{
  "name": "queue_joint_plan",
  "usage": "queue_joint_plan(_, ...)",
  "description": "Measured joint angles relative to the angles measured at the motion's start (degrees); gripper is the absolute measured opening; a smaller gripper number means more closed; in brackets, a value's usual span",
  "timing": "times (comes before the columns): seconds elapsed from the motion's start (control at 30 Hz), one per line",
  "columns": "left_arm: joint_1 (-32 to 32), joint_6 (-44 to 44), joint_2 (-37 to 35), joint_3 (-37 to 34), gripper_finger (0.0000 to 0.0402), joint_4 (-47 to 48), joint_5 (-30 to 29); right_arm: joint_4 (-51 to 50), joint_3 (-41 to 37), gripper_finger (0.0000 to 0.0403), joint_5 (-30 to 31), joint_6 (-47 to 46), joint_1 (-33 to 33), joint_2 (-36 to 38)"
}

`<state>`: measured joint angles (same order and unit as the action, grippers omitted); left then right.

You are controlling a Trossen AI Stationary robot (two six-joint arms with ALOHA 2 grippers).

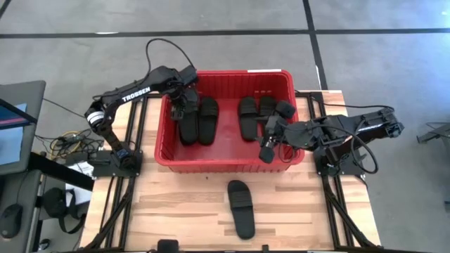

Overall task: Pick and place slides into bin
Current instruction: Put the black slides into the red bin

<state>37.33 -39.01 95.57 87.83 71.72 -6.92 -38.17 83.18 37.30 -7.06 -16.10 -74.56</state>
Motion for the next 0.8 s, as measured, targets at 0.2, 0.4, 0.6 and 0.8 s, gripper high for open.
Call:
queue_joint_plan(0.2, -1.7, 1.2, -0.46, 0.0, 0.0176, 0.24, -1.34, -2.13, 0.0, 0.024, -3.48, -0.01, -0.15, 0.0)
queue_joint_plan(0.4, -5.64, 5.49, -6.24, 0.0, 0.0176, -0.02, -1.0, -9.19, 0.0, 0.024, -15.59, -1.59, -0.41, 0.0)
queue_joint_plan(0.6, -12.41, 15.42, -16.23, 0.02, 0.0176, -4.03, -0.27, -9.73, -0.04, 0.024, -19.23, -1.66, -1.44, 0.3)
queue_joint_plan(0.8, -22.56, 30.13, -25.62, 0.07, 0.0176, -11.15, -1.65, -9.53, -0.02, 0.024, -19.48, -1.6, -5.87, 0.43)
